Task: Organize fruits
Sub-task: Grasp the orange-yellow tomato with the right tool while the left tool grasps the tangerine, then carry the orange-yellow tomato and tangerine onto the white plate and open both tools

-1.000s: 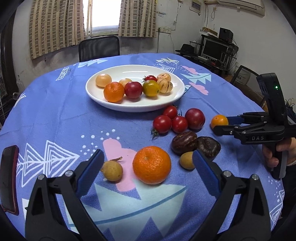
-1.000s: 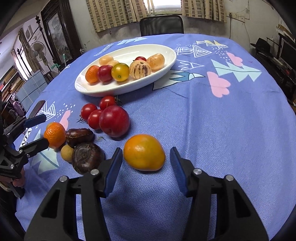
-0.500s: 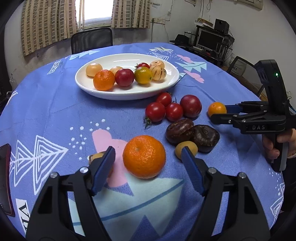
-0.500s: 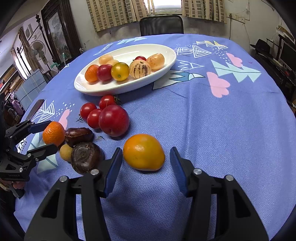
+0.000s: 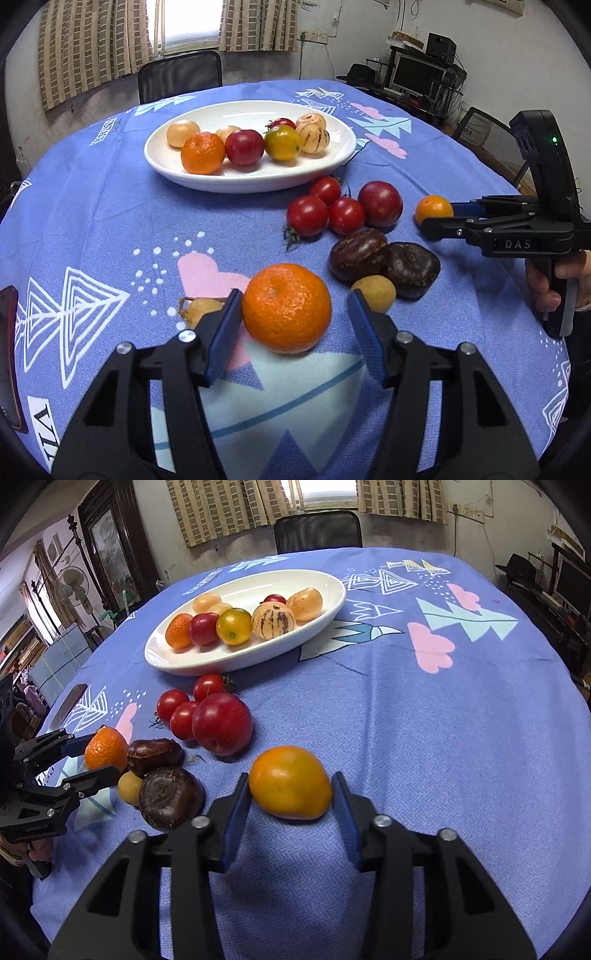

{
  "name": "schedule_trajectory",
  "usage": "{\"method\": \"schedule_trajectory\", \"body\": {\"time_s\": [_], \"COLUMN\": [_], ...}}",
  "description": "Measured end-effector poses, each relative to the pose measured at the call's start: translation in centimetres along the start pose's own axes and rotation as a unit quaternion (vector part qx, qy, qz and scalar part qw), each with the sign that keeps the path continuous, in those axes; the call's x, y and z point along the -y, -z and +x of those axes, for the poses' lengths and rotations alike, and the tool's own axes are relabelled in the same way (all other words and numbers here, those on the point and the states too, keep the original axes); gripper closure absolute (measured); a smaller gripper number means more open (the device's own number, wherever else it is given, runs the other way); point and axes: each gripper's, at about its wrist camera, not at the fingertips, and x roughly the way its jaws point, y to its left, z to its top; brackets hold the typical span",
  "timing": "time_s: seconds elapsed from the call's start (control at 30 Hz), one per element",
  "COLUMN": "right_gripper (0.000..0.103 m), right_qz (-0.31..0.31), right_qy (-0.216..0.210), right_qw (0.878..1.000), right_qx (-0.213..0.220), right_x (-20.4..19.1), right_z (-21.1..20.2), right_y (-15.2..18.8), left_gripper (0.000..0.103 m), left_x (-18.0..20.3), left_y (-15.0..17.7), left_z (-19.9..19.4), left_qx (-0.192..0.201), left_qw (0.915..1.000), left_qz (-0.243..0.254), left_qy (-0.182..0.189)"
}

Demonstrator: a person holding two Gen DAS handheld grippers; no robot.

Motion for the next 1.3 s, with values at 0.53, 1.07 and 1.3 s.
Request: {"method": "schedule_trajectory", "body": {"time_s": [0.53, 1.07, 1.3], "right_gripper": [0.06, 0.06, 0.06], "right_qz": [0.023, 0.0, 0.023], "right_qy": [-0.016, 0.015, 0.015], "right_qw": [0.999, 0.996, 0.995], "right_qx": [0.024, 0.087, 0.097], "right_x": [0.2, -4.3, -4.5], "right_z": [-1.2, 1.5, 5.2], "right_y": [-0.5, -10.4, -13.9], "left_gripper": [0.055, 0.055, 0.055], "left_x": [-1.0, -2.9, -6.1], "left_y": [-0.1, -7.0, -12.8], "left_z": [-0.5, -1.5, 3.0], "left_qx": [0.005, 0.044, 0.06], "left_qw": [0.9996, 0.9979, 0.993], "left_qz": [-0.029, -0.035, -0.082], "left_qy": [-0.002, -0.03, -0.06]}}
